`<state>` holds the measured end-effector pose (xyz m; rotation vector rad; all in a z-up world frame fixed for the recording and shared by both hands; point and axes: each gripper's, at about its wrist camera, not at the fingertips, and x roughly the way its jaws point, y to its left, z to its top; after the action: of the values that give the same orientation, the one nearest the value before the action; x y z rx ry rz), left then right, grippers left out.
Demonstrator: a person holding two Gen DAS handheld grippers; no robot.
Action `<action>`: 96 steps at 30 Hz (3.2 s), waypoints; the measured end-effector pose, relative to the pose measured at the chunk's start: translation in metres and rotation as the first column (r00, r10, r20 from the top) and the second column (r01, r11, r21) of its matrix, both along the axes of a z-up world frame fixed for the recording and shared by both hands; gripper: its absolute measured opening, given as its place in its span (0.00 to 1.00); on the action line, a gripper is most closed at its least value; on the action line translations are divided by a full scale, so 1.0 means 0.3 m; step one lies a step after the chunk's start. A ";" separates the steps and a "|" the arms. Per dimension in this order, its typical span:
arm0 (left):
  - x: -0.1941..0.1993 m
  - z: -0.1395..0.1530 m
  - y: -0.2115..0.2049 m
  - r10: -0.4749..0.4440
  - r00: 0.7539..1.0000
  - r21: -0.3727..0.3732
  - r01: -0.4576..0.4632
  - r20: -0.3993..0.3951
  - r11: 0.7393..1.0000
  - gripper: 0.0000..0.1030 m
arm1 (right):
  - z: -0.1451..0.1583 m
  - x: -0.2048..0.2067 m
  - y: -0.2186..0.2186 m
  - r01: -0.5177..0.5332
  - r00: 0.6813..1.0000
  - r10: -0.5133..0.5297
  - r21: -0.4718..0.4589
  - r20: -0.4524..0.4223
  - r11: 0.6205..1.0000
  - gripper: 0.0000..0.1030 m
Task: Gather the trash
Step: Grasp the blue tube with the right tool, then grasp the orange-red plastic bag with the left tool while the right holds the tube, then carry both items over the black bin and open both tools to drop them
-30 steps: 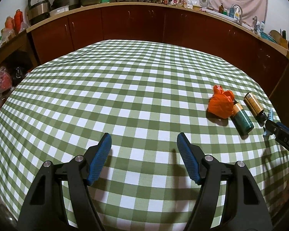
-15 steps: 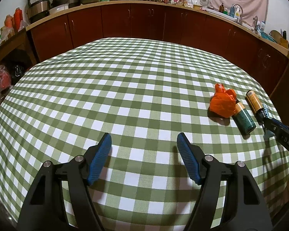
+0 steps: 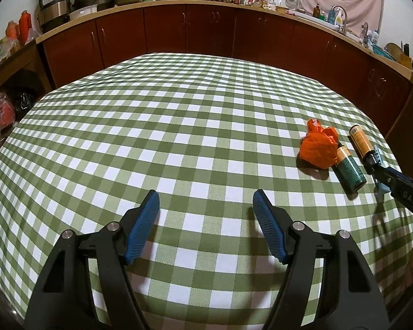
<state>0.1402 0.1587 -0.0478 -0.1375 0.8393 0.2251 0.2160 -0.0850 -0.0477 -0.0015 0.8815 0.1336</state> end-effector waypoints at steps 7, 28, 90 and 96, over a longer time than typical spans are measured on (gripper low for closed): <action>0.007 0.001 -0.012 -0.006 1.000 0.001 0.006 -0.001 1.000 0.67 | -0.002 0.002 -0.010 -0.001 1.000 0.001 -0.003 0.004 1.000 0.19; 0.073 0.066 -0.159 -0.076 0.997 0.013 0.076 0.026 0.997 0.68 | 0.065 -0.015 -0.117 -0.022 0.997 0.021 0.016 0.077 1.000 0.17; 0.046 0.113 -0.422 -0.258 0.965 0.010 0.258 0.055 0.966 0.27 | 0.055 -0.191 -0.383 0.037 0.994 -0.041 0.035 0.102 0.999 0.17; 0.015 0.124 -0.544 -0.320 0.945 0.010 0.320 0.062 0.947 0.27 | 0.053 -0.245 -0.486 0.097 0.990 -0.100 0.031 0.100 0.995 0.17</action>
<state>0.1446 -0.0046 -0.0106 -0.0067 0.7861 -0.0853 0.1427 -0.2309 -0.0318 0.0590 0.7766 0.0518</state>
